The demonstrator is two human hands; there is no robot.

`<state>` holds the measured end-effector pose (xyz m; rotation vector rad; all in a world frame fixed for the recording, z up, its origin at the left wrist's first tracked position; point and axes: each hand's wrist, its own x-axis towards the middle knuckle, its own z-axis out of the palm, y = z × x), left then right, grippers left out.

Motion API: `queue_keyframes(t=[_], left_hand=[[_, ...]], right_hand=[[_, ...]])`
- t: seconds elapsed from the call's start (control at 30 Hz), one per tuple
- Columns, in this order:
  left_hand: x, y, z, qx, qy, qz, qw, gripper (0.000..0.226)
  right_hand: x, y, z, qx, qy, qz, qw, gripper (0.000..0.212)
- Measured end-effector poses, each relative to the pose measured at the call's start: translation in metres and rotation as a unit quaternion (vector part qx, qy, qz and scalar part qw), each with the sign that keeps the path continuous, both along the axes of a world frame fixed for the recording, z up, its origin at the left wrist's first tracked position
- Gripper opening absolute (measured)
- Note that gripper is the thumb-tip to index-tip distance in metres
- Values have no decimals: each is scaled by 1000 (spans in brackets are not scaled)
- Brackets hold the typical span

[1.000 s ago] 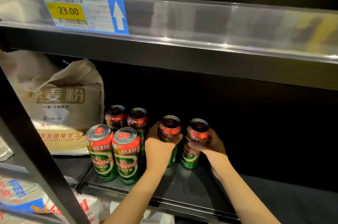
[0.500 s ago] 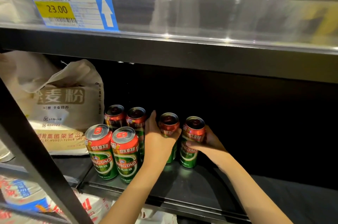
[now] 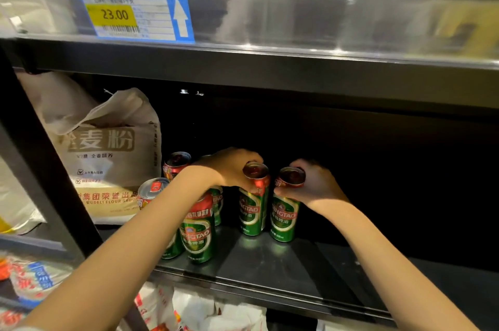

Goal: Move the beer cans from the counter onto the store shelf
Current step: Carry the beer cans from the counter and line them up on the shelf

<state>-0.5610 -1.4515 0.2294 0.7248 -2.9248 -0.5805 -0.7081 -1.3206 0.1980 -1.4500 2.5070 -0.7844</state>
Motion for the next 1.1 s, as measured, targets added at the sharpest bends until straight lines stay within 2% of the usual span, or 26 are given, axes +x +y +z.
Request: queue_keyframes(t=[0.1, 0.23, 0.33, 0.43, 0.5, 0.57, 0.63, 0.77, 1.1], left_hand=[[0, -4, -5, -28, -1, -6, 1000, 63], [-4, -8, -10, -72, 6, -11, 997, 47], [-5, -10, -12, -67, 18, -1, 998, 45], [-5, -11, -14, -86, 16, 10, 996, 51], [-6, -14, -13, -79, -8, 4, 997, 62], [-6, -14, -11, -31, -24, -17, 999, 73], [-6, -13, -8, -1, -18, -35, 999, 67], [-3, -15, -1, -25, -5, -49, 998, 57], [4, -30, -9, -41, 10, -36, 998, 57]], right_hand=[[0, -1, 0, -14, -29, 29, 999, 58], [-4, -3, 1, -28, -77, 53, 995, 56], [-6, 0, -1, -38, -118, 59, 991, 64], [-5, 1, -5, -26, -146, 46, 988, 76], [-4, -1, -7, -17, -158, 49, 986, 78], [-2, -2, -6, -15, -155, 51, 986, 75], [-1, -2, -5, -28, -162, 50, 985, 70], [0, -6, -4, -47, -189, 60, 979, 65], [2, -16, -7, -69, -213, 104, 969, 59]])
